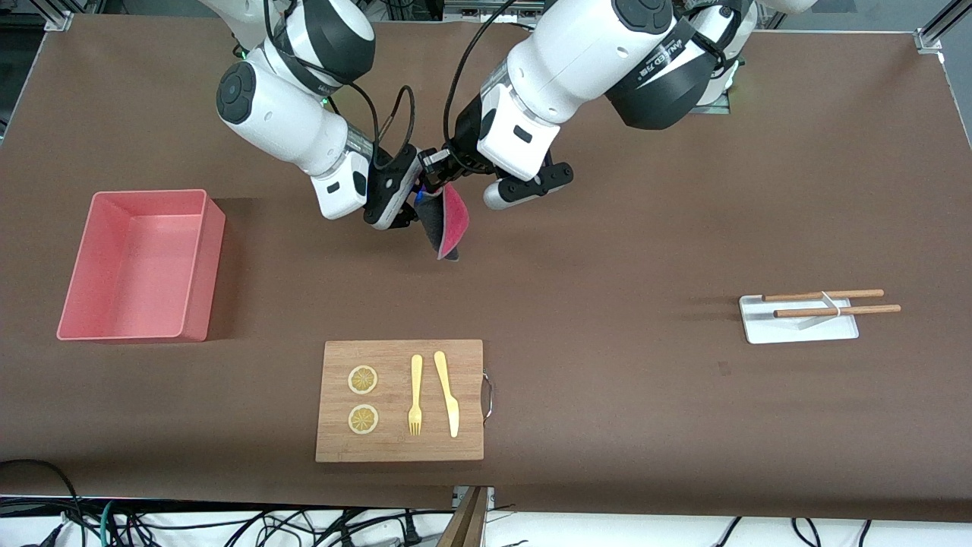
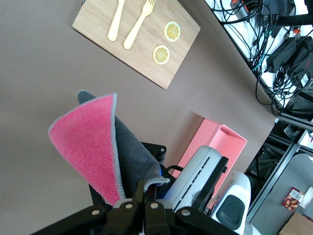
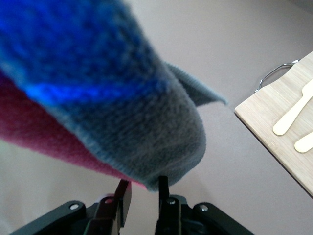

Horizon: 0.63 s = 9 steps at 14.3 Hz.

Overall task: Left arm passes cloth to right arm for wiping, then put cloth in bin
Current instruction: 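Grasp the hanging cloth with the right gripper beside the left gripper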

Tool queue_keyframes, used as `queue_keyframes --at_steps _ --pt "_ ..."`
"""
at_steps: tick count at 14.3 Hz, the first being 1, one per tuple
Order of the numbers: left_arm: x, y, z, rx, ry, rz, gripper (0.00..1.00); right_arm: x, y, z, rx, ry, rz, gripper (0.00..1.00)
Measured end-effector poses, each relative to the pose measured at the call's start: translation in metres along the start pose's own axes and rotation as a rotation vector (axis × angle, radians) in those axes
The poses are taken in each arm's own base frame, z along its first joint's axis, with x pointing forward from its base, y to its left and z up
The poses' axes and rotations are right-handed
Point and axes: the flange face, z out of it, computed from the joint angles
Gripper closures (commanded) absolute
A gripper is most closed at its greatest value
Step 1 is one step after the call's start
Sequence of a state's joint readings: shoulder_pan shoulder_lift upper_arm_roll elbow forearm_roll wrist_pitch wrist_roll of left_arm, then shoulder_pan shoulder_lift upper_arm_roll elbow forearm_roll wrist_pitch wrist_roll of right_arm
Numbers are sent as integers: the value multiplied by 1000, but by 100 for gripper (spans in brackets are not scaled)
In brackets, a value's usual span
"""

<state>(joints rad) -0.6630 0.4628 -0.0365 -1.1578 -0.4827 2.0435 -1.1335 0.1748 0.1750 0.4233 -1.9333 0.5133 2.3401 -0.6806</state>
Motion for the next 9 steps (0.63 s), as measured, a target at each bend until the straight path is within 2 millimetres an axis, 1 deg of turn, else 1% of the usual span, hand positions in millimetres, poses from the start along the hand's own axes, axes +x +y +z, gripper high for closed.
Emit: queue_keyframes --at_steps 1,6,9 --pt "0 0 0 -3 1 0 100 0 0 0 0 1 0 100" --pt "0 1 -1 -6 3 0 100 2 0 -2 -3 6 -3 100" --pt "0 1 -1 -7 3 0 100 6 1 -7 -8 18 -11 100"
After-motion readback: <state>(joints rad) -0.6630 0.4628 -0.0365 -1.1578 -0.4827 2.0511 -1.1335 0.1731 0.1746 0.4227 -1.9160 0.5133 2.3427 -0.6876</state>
